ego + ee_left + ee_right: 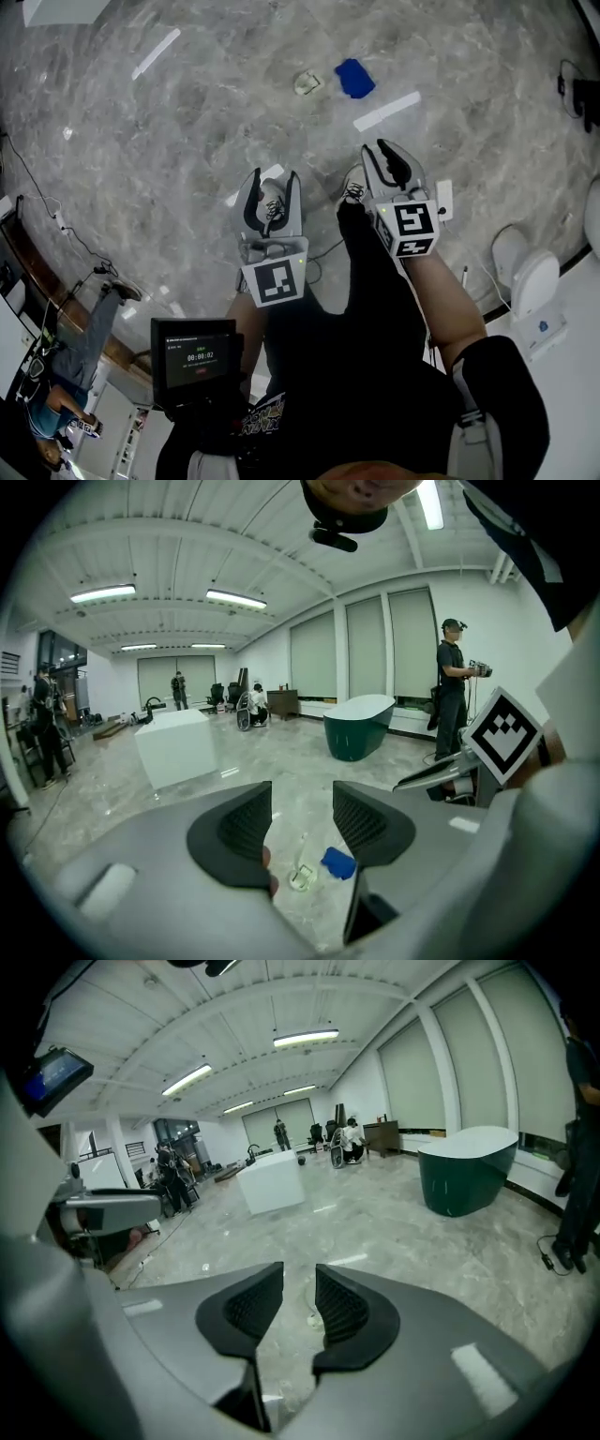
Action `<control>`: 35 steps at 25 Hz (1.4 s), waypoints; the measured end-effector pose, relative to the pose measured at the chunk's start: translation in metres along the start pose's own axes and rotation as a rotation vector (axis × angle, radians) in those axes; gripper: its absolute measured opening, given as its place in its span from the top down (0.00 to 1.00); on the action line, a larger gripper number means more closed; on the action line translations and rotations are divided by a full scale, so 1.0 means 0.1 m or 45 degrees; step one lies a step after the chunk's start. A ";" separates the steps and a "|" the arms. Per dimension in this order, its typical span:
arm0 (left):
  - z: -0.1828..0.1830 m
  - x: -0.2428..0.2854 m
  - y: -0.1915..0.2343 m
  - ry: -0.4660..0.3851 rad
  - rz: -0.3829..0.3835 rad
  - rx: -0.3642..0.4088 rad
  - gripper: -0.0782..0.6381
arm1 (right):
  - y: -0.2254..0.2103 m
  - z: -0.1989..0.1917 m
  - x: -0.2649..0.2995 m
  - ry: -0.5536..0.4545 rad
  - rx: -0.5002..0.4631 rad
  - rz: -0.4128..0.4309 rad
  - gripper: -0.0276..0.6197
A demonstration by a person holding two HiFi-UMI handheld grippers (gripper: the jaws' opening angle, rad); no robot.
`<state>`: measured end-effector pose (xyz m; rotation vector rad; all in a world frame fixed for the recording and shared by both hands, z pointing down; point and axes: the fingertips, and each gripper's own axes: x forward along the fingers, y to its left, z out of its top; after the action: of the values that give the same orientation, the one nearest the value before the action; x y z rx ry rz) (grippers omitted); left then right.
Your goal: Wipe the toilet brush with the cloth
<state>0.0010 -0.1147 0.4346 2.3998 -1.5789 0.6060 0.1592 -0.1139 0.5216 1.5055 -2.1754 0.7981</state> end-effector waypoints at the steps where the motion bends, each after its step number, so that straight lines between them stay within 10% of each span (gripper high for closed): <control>1: -0.08 0.05 -0.01 0.007 0.011 -0.007 0.59 | -0.08 -0.06 0.09 0.012 -0.015 -0.002 0.79; 12: -1.41 0.73 0.12 0.101 0.014 -0.311 0.59 | -0.82 -1.36 1.49 0.194 -0.065 -0.093 0.75; 24: -3.15 1.35 0.24 0.058 -0.091 -0.225 0.58 | -1.82 -3.18 3.51 0.282 -0.157 -0.249 0.64; 35: -3.14 1.82 0.66 -0.141 -0.117 -0.070 0.58 | -2.47 -3.68 4.62 0.414 -0.250 -0.332 0.55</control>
<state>-0.0666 -0.1708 0.7927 2.4881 -1.4958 0.4136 0.2207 -0.2774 1.1377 1.4112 -1.7255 0.6661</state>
